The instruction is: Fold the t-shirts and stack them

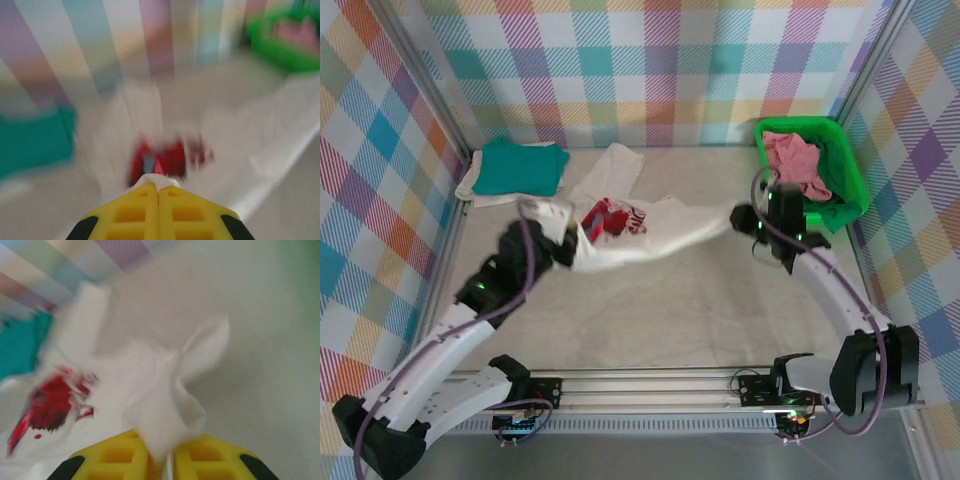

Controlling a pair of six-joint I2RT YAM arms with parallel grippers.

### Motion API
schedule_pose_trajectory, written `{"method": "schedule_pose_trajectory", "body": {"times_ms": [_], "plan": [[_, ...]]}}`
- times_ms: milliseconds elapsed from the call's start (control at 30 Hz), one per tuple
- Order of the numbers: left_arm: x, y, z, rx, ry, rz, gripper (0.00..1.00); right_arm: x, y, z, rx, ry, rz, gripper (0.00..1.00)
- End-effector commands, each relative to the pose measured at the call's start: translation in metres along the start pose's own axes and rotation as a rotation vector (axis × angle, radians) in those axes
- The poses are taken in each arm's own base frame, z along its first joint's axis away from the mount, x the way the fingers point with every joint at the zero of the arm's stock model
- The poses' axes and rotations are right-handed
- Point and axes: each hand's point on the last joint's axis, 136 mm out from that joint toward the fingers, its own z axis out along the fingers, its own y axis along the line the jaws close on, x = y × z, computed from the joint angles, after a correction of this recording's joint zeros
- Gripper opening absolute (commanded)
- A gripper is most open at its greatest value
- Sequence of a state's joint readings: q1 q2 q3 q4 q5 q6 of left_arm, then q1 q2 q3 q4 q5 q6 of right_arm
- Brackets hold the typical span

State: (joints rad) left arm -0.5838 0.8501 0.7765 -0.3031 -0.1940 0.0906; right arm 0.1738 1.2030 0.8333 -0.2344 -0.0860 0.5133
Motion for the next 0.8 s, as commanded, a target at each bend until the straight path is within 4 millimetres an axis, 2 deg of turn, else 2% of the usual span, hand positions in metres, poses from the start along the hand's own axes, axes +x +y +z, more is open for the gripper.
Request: {"method": "schedule_pose_trajectory", "body": {"times_ms": [0,67,100,167,233,400,467,533,600,633,700,767], "plan": [[0.06,-0.017,-0.011,0.04,0.091,-0.248,0.0,0.035,-0.019,-0.015,0.021,0.028,0.082,0.33],[0.084,-0.031,-0.019,0.091,0.134,-0.276,0.0,0.058,-0.036,-0.024,0.072,0.058,0.121,0.37],[0.09,-0.034,-0.024,0.098,0.144,-0.289,0.0,0.063,-0.039,-0.03,0.085,0.059,0.131,0.42],[0.089,-0.041,-0.034,0.134,0.143,-0.287,0.0,0.064,-0.042,-0.036,0.114,0.071,0.126,0.44],[0.092,-0.042,-0.04,0.146,0.165,-0.277,0.0,0.058,-0.04,-0.034,0.135,0.095,0.1,0.45],[0.097,-0.028,-0.058,0.09,0.22,-0.248,0.0,0.037,-0.034,0.0,0.178,0.175,0.056,0.5],[0.098,-0.03,-0.061,0.112,0.202,-0.28,0.0,0.026,-0.032,0.015,0.196,0.194,0.039,0.52],[0.105,-0.021,-0.064,0.07,0.201,-0.329,0.39,0.012,-0.024,0.03,0.183,0.208,0.019,0.53],[0.098,-0.025,-0.068,0.108,0.16,-0.323,0.77,-0.001,-0.014,0.046,0.162,0.221,-0.006,0.54],[0.09,-0.02,-0.072,0.093,0.128,-0.325,0.79,-0.005,-0.008,0.053,0.147,0.233,-0.018,0.54],[0.067,-0.015,-0.082,0.103,0.031,-0.296,0.75,-0.012,0.007,0.07,0.107,0.277,-0.052,0.55],[0.046,-0.007,-0.085,0.069,-0.059,-0.267,0.78,-0.013,0.022,0.086,0.073,0.307,-0.103,0.56]]}}
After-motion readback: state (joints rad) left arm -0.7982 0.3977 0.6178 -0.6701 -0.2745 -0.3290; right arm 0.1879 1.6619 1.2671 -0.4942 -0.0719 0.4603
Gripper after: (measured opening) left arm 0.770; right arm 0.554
